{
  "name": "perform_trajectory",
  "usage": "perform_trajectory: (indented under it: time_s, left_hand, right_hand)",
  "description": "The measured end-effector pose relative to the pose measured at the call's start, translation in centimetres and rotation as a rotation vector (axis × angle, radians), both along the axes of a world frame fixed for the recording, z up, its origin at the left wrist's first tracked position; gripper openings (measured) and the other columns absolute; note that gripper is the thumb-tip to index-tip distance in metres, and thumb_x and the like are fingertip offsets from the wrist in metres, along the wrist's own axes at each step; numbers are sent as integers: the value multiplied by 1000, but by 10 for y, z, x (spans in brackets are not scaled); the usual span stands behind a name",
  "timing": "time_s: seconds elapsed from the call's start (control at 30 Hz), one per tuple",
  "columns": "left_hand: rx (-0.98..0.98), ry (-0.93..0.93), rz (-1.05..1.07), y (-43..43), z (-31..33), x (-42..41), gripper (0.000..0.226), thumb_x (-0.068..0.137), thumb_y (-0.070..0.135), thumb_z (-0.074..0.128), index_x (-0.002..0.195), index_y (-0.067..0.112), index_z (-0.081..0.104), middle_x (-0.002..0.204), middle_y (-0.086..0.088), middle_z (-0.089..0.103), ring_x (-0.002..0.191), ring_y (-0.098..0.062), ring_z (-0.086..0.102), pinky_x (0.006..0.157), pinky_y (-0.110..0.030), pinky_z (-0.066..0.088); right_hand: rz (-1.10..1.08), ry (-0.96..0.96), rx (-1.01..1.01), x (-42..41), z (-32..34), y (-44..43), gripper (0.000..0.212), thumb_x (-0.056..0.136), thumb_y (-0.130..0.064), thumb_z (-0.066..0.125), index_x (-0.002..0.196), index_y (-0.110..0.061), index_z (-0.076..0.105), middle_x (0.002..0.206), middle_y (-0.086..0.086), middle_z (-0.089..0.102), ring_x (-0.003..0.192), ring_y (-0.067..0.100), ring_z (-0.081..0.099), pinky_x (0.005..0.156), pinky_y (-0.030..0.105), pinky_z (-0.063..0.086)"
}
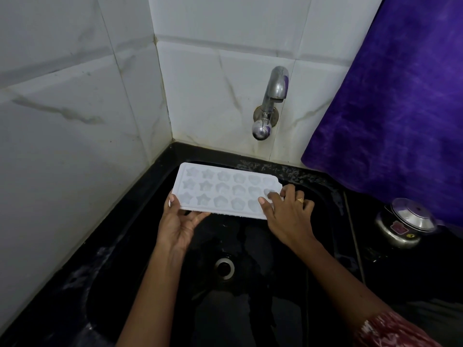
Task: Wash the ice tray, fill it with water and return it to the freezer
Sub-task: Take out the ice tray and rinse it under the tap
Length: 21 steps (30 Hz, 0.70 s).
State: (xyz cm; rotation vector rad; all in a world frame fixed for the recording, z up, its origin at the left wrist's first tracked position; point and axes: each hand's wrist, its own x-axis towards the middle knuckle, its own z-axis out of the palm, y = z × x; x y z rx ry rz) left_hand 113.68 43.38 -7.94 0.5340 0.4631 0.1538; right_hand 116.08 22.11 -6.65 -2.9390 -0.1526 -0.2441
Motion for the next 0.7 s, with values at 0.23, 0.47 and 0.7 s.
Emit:
perform_trajectory:
  time_s: [0.23, 0.47, 0.7]
  left_hand:
    - [46, 17, -35, -1, -3, 4, 32, 99, 30, 36, 127, 16, 43, 112, -11, 61, 98, -35, 62, 72, -61, 51]
    - [-19, 8, -34, -9, -7, 5, 36, 99, 29, 37, 131, 15, 42, 117, -15, 59, 104, -39, 59, 72, -63, 49]
    - [-58, -8, -22, -12, -8, 6, 35, 98, 28, 38, 130, 14, 43, 112, -14, 60, 99, -38, 60, 63, -57, 55]
  right_hand:
    - [98, -66, 42, -3, 3, 9, 53, 90, -54, 19, 123, -29, 51, 124, 4, 38, 112, 22, 35, 95, 40, 23]
    - [109, 26, 9, 3, 3, 10, 44, 95, -52, 24, 130, -35, 46, 125, 3, 35, 114, 23, 34, 98, 40, 22]
    - [100, 22, 34, 5, 3, 7, 42, 95, -52, 25, 127, -36, 48, 127, 2, 34, 115, 21, 32, 98, 40, 22]
